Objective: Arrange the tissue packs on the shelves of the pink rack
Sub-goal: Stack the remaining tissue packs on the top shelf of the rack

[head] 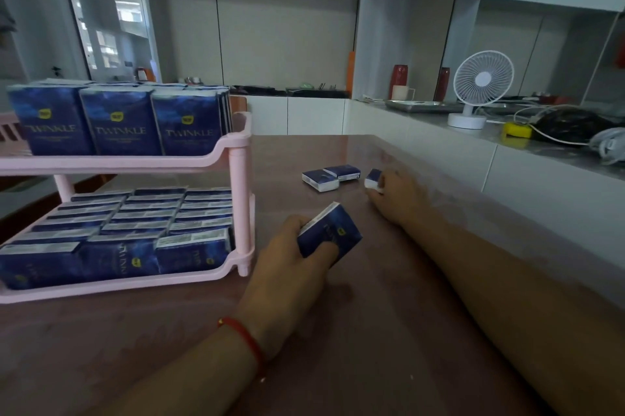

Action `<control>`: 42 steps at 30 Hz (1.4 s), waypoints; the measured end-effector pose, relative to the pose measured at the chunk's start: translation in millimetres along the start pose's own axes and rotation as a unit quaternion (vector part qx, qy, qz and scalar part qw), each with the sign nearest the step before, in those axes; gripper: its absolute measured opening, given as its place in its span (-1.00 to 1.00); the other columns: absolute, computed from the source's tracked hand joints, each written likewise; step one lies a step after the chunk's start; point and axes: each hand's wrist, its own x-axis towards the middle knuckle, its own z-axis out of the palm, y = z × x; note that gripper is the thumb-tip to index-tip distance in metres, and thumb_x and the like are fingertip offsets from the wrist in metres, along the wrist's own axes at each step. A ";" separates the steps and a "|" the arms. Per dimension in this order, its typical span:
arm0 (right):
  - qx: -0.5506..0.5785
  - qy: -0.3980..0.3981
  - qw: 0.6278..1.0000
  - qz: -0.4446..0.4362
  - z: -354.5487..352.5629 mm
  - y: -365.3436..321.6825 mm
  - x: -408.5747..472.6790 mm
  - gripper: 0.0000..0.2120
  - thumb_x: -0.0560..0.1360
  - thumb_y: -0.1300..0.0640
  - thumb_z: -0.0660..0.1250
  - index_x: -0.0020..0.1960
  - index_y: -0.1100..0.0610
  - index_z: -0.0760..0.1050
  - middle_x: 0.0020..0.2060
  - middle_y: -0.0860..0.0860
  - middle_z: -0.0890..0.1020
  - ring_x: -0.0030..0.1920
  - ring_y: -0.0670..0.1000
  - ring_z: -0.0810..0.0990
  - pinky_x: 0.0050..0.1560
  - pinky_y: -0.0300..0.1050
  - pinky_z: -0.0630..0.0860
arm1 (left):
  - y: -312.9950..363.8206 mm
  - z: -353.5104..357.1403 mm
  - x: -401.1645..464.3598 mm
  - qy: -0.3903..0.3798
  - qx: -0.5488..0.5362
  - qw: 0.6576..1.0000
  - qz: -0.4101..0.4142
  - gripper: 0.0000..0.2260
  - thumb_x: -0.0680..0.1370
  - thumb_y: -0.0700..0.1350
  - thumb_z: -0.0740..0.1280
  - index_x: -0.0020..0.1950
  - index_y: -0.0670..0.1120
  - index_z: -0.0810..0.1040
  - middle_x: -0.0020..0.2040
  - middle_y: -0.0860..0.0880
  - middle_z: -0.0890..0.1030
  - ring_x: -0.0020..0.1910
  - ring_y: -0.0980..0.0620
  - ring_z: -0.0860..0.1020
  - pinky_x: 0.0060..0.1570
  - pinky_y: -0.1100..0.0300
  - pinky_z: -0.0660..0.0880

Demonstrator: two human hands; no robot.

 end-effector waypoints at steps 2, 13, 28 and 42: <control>0.003 0.006 1.000 0.008 -1.0 -1.7 -1.2 -0.47 0.52 -0.09 0.33 0.38 0.13 0.32 0.32 0.18 0.42 0.26 0.21 0.47 0.22 0.17 0.48 | 0.2 -0.3 -1.6 0.001 0.003 1.000 0.004 -0.90 0.54 -0.13 0.37 0.00 0.05 0.52 -0.11 0.07 0.63 -0.09 0.10 0.60 -0.01 0.07 0.56; 0.117 -0.044 0.987 -0.098 -29.8 4.5 -17.6 -0.72 0.58 -0.03 0.35 0.23 0.05 0.61 0.10 0.03 0.67 0.03 0.05 0.62 0.05 -0.09 0.49 | -3.9 -1.6 3.4 0.008 -0.035 0.999 -0.009 -0.92 0.54 -0.12 0.35 0.00 0.03 0.54 -0.09 0.05 0.63 -0.05 0.04 0.60 0.04 0.00 0.56; 0.465 -0.221 0.850 -0.114 -121.4 -41.3 -147.8 -0.79 0.64 0.08 0.23 0.09 0.18 0.58 -0.25 0.11 0.66 -0.38 0.05 0.61 -0.39 -0.15 0.57 | -3.8 -2.0 3.0 -0.004 -0.190 0.981 -0.030 -0.83 0.41 -0.21 0.40 -0.01 -0.11 0.63 -0.04 -0.25 0.67 -0.10 -0.18 0.65 0.01 -0.18 0.62; 0.281 0.083 0.901 -0.321 -91.3 -64.9 -168.6 -0.67 0.62 -0.13 0.12 0.20 0.05 0.48 -0.19 -0.05 0.61 -0.27 -0.09 0.58 -0.32 -0.19 0.48 | -10.1 -8.8 -4.0 -0.059 -0.165 0.984 0.045 -0.57 0.38 -0.45 0.49 0.16 -0.19 0.48 0.08 -0.16 0.70 0.04 -0.07 0.68 0.05 0.04 0.63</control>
